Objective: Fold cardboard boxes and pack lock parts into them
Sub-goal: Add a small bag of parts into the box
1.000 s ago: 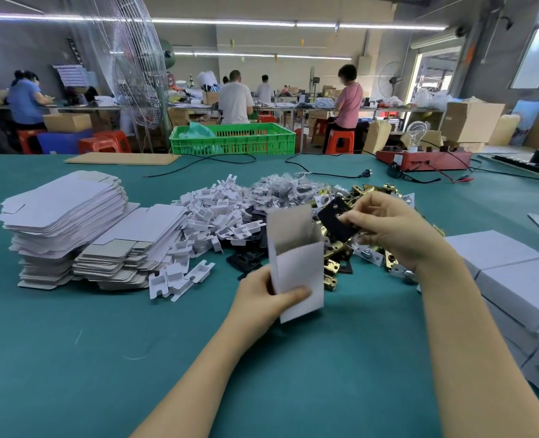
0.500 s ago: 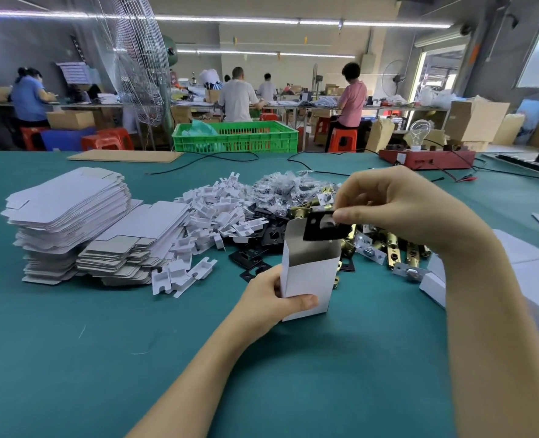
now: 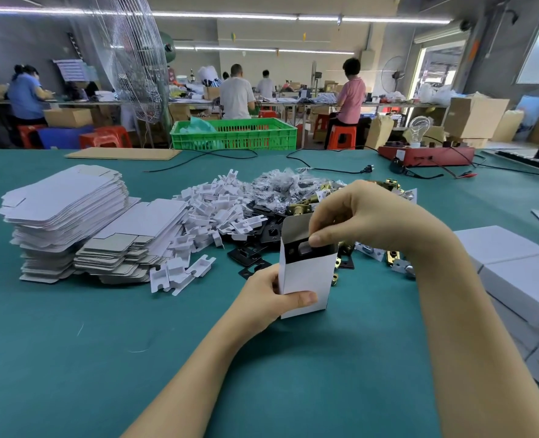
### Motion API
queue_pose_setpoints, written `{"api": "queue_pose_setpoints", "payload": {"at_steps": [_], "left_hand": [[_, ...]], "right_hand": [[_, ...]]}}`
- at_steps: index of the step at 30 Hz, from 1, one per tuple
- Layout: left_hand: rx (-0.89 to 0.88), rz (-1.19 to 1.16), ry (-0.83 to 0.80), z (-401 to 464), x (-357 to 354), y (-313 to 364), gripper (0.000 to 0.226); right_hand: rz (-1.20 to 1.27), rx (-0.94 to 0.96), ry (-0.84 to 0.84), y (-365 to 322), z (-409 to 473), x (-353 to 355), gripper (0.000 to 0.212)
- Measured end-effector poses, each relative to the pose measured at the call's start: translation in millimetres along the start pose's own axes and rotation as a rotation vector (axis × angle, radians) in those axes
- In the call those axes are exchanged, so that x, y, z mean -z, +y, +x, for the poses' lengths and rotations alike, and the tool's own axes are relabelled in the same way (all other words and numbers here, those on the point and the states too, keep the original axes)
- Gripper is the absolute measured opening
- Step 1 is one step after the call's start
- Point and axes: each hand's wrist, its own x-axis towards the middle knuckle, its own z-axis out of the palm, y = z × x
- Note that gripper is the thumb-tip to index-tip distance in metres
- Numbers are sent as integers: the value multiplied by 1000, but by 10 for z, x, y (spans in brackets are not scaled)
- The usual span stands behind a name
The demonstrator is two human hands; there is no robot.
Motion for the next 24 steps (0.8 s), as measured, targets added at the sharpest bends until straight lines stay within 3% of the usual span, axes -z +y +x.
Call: {"api": "queue_pose_setpoints", "payload": {"at_steps": [7, 17, 24], "left_hand": [[-11, 17, -10, 4, 6, -5, 27], [-1, 0, -14, 9, 2, 9, 30], [-2, -12, -21, -2, 3, 4, 35]], "right_hand": [[71, -44, -30, 42, -18, 11, 1], [7, 32, 171, 63, 50, -41, 5], [-20, -20, 106, 116, 80, -110, 9]]}}
